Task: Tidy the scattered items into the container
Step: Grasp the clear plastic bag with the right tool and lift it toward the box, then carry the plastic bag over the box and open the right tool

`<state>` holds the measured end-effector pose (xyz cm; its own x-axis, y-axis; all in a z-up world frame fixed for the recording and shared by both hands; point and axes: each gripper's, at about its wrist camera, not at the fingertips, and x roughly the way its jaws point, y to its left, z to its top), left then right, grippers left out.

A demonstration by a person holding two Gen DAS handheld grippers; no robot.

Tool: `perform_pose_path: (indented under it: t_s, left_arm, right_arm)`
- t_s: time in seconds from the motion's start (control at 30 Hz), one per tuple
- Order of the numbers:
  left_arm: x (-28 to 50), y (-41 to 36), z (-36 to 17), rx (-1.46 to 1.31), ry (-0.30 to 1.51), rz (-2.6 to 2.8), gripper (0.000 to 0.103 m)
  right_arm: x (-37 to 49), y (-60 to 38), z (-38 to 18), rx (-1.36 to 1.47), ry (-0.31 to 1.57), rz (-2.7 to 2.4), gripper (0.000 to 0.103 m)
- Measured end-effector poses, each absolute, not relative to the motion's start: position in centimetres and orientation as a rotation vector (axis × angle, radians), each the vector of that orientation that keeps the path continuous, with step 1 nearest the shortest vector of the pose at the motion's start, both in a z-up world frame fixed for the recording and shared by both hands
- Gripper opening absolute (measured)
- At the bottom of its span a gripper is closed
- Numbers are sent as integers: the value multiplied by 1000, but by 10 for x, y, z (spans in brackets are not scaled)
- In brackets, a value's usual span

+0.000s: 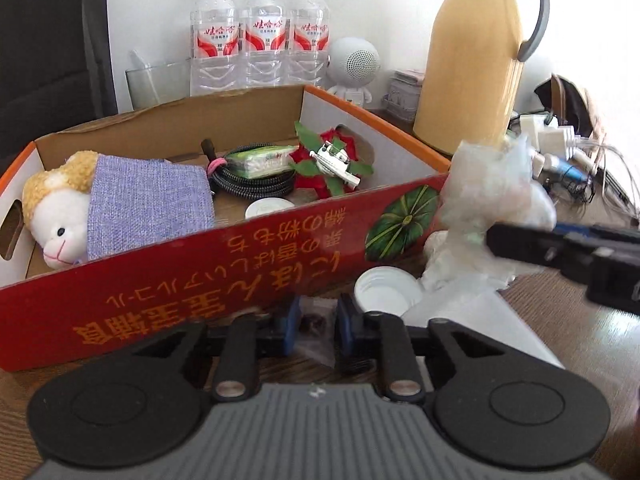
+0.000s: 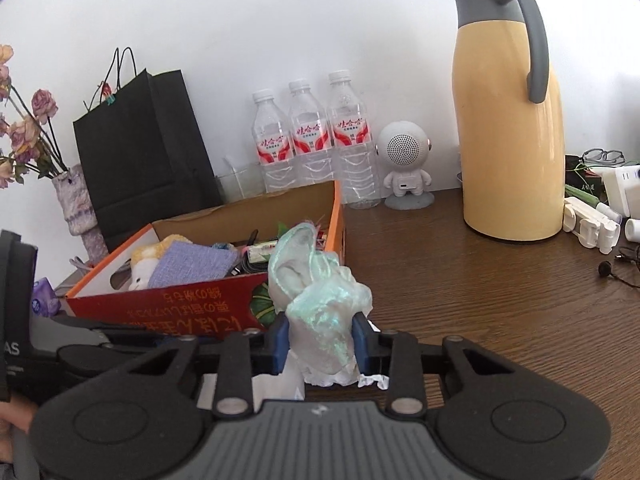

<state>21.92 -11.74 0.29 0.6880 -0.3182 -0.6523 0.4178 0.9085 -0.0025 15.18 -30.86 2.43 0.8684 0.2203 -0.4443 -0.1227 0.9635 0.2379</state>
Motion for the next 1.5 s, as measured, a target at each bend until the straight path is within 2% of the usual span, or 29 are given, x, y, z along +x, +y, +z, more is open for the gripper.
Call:
perform_pose_path:
  t_s: [0.13, 0.53, 0.73, 0.97, 1.17, 1.23, 1.37, 1.5]
  left_arm:
    - [206, -121, 9, 194, 644, -390, 11]
    - [134, -61, 70, 67, 466, -205, 11]
    - [73, -23, 89, -58, 406, -88, 11]
    - [4, 18, 92, -269, 413, -128, 11]
    - [-49, -4, 52, -229, 442, -136, 11]
    - [-72, -22, 43, -107, 423, -64, 11]
    - [-117, -47, 42, 46, 315, -78, 11]
    - [-113, -49, 50, 72, 282, -66, 11]
  right_arm:
    - [149, -310, 27, 213, 467, 186, 30]
    - [121, -295, 51, 181, 383, 269, 30]
    - [70, -244, 66, 188, 365, 413, 30]
    - [-6, -242, 66, 157, 334, 394, 30]
    - [-44, -244, 46, 189, 429, 335, 30]
    - [-59, -243, 39, 178, 440, 318, 30]
    - [-81, -244, 25, 202, 451, 249, 31]
    - [-79, -248, 21, 245, 457, 219, 31]
